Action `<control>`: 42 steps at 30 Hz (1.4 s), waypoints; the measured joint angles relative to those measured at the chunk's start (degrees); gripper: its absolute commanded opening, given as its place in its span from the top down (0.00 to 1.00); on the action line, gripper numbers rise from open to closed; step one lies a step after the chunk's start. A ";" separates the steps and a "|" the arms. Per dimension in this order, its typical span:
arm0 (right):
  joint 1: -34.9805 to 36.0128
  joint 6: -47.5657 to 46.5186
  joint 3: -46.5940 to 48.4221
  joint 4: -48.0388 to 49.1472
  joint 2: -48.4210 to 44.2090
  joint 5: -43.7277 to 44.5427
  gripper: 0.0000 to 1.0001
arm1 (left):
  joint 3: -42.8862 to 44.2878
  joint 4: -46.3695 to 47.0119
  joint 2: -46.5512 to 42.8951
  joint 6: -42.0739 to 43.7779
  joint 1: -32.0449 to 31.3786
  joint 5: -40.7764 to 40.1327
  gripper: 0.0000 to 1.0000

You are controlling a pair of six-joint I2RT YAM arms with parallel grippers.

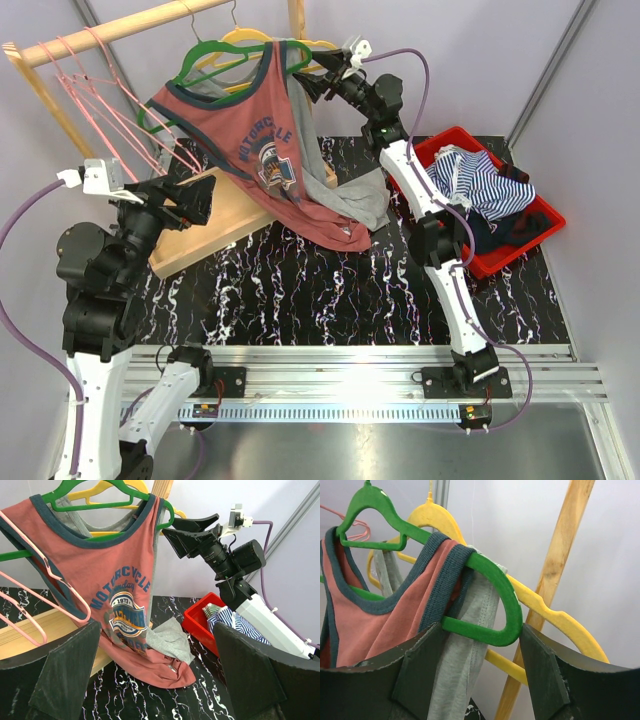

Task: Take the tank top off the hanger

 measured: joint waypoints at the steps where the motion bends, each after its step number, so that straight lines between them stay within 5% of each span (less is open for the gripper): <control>1: 0.00 0.02 0.00 0.48 0.00 -0.37 0.30 | 0.00 0.02 0.00 0.00 0.00 0.02 0.01; 21: 0.66 3.80 -14.86 10.21 -5.75 -9.90 0.43 | -0.02 0.59 -0.26 -0.02 0.00 0.02 0.01; 42: 4.85 6.88 -10.69 11.72 -7.06 -12.28 0.46 | -0.04 1.46 -2.10 0.00 0.00 0.26 0.01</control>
